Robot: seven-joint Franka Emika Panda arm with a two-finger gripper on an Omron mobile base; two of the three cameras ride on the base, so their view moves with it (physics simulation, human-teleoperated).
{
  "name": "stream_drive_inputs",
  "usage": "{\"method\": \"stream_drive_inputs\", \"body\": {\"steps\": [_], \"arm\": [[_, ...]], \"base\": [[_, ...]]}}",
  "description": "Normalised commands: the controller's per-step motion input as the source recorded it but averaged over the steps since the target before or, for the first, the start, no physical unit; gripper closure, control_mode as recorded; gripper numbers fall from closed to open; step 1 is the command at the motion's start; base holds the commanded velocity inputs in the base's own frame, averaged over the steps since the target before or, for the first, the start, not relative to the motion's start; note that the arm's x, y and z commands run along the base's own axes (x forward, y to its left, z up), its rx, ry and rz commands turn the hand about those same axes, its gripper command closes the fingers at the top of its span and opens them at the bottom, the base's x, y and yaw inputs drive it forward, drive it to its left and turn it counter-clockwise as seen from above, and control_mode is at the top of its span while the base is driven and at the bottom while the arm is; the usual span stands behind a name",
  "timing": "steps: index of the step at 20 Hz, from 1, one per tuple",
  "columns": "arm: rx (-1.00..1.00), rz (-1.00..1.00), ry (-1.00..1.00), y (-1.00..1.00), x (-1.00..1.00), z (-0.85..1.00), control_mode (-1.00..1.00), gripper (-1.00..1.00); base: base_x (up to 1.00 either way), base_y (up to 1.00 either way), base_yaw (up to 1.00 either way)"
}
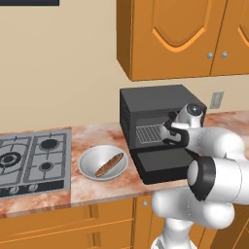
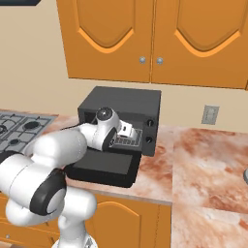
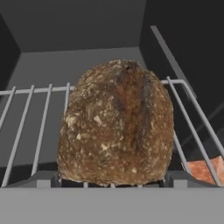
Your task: Pick up the heated bread from the toaster oven and place it in the bowl. Then move the bread bowl to the dining counter.
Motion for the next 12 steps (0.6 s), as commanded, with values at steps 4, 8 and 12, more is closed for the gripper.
{"method": "stream_drive_inputs", "body": {"steps": [4,8,12], "arm": [[0.00,0.00,-0.02,0.00,0.00,0.00,-1.00,1.00],[0.00,0.00,0.00,0.00,-0.13,0.00,-1.00,1.00],[0.00,0.00,-0.03,0.00,-0.67,0.37,-1.00,1.00]], "base": [[0.00,0.00,0.00],[0.00,0.00,0.00],[0.00,0.00,0.00]]}}
